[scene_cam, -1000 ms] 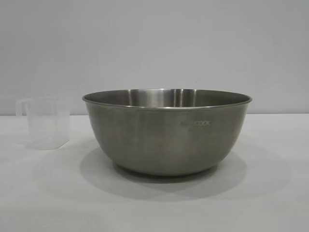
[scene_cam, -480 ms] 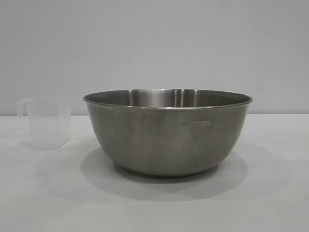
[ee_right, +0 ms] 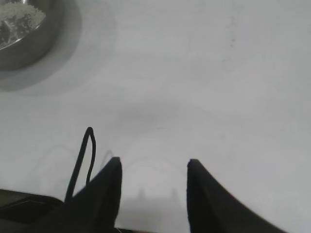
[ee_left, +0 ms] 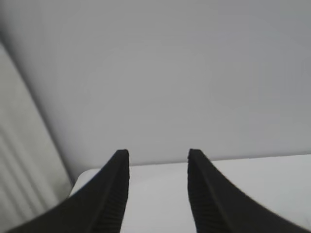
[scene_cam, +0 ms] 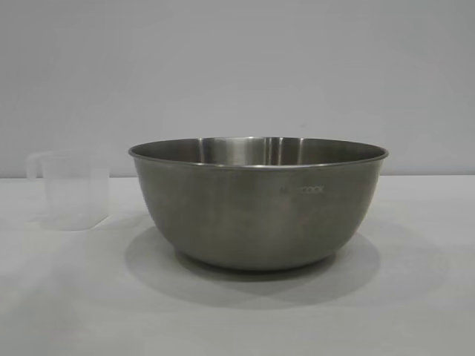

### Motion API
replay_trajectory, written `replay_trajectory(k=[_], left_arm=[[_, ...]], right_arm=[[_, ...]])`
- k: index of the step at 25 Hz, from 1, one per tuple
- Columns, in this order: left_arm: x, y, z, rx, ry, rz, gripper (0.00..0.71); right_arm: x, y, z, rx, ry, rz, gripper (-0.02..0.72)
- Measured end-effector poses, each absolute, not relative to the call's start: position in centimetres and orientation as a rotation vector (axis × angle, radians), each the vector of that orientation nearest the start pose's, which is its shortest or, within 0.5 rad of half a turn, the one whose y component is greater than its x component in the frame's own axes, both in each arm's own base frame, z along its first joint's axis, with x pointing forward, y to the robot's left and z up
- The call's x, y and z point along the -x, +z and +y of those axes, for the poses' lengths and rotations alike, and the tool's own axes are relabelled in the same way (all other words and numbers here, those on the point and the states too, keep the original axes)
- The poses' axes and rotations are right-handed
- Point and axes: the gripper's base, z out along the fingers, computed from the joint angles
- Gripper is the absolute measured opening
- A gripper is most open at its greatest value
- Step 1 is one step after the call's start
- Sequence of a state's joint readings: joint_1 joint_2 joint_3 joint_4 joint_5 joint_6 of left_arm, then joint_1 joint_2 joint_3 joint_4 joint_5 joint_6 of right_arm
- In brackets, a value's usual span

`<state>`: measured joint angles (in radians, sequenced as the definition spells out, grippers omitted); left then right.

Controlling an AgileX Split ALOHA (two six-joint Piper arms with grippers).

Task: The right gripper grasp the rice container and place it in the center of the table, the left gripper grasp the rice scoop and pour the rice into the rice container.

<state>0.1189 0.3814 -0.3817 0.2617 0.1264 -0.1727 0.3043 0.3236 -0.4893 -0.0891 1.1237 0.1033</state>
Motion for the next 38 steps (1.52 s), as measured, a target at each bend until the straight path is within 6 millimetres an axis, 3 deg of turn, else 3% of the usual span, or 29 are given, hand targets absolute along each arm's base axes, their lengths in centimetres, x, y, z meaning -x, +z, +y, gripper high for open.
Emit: replay_trajectory(k=[6, 16, 20, 25, 38], left_arm=[[-4.9, 30.4, 1.2, 0.17, 0.132, 1.763, 0.254], [1.1, 29.4, -0.6, 0.055, 0.05, 1.942, 0.254], [1.2, 28.9, -0.6, 0.05, 0.045, 1.975, 0.254], [0.8, 26.9, -0.6, 0.057, 0.028, 2.093, 0.254], [0.8, 26.8, -0.6, 0.048, 0.019, 2.097, 0.254]], right_arm=[[-4.1, 26.4, 0.5, 0.259, 0.066, 2.424, 0.306], [-4.1, 26.4, 0.5, 0.259, 0.066, 2.424, 0.306], [-4.1, 26.4, 0.5, 0.259, 0.066, 2.424, 0.306], [-4.1, 26.4, 0.5, 0.259, 0.066, 2.424, 0.306], [-4.1, 26.4, 0.5, 0.259, 0.066, 2.424, 0.306]])
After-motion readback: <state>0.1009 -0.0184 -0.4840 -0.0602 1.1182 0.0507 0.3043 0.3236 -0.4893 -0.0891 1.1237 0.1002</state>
